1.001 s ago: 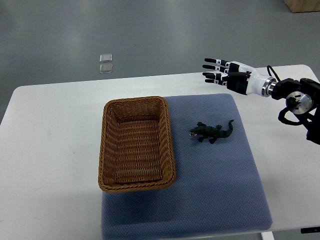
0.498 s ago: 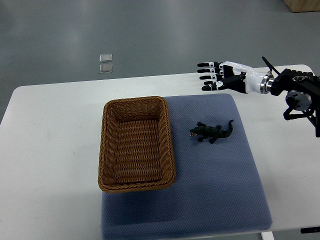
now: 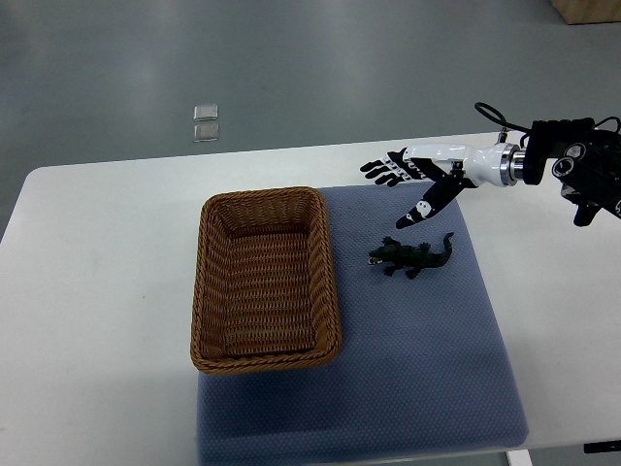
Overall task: Place crocodile in brown basket with right hand
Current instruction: 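Lower the right hand down onto the toy crocodile, then close the right hand fingers around the crocodile's body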
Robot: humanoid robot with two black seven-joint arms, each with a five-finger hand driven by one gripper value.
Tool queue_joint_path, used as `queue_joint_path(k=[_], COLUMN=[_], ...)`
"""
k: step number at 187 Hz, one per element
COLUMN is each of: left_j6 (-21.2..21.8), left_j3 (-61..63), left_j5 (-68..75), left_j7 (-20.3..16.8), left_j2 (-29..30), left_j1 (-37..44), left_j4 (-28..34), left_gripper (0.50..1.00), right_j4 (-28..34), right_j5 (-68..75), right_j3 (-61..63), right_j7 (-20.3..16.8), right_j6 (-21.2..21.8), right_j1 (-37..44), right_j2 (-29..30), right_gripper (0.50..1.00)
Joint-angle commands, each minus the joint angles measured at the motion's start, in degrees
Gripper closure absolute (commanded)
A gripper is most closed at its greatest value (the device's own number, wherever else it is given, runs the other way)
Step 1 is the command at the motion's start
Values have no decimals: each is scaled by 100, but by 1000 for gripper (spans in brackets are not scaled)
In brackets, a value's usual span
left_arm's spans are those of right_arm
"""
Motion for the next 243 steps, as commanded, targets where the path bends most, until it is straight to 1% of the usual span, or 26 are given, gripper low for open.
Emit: queue_joint_path(k=[1, 21, 35, 69, 101, 115, 159, 176, 191, 206, 220, 243], left_j6=[0, 0, 0, 0, 0, 0, 0, 0, 0, 0, 0, 0], left_j3=[0, 0, 0, 0, 0, 0, 0, 0, 0, 0, 0, 0], left_j5=[1, 1, 1, 1, 1, 1, 1, 1, 1, 1, 1, 1], left_j7=[0, 0, 0, 0, 0, 0, 0, 0, 0, 0, 0, 0], left_j2=[0, 0, 0, 0, 0, 0, 0, 0, 0, 0, 0, 0], left_j1=[-2, 7, -2, 7, 7, -2, 7, 7, -2, 7, -2, -2], left_j4=[0, 0, 0, 0, 0, 0, 0, 0, 0, 0, 0, 0], left_gripper=[500, 500, 500, 500, 500, 500, 500, 500, 500, 500, 500, 500], right_j4=[228, 404, 501, 571, 571, 571, 571, 571, 571, 571, 571, 589], right_j5=[-437, -956, -1228, -1563, -1571, -1571, -1580, -1615, -1651, -1651, -1651, -1651], right_j3=[-27, -44, -53, -141, -703, -827, -897, -1152, -1398, -1582, -1679, -1679], right_j7=[112, 288, 332, 315, 297, 297, 288, 288, 288, 297, 315, 324], right_j6=[-153, -355, -487, -681, -1138, -1270, -1481, -1709, -2087, -2315, -2412, -2421], right_j1=[6, 6, 6, -20, -12, -12, -82, -73, -64, -56, -38, -20], right_j2=[-32, -32, -32, 3, 39, 47, 83, 83, 83, 83, 83, 83], right_gripper=[579, 579, 579, 579, 579, 579, 579, 579, 581, 579, 581, 581])
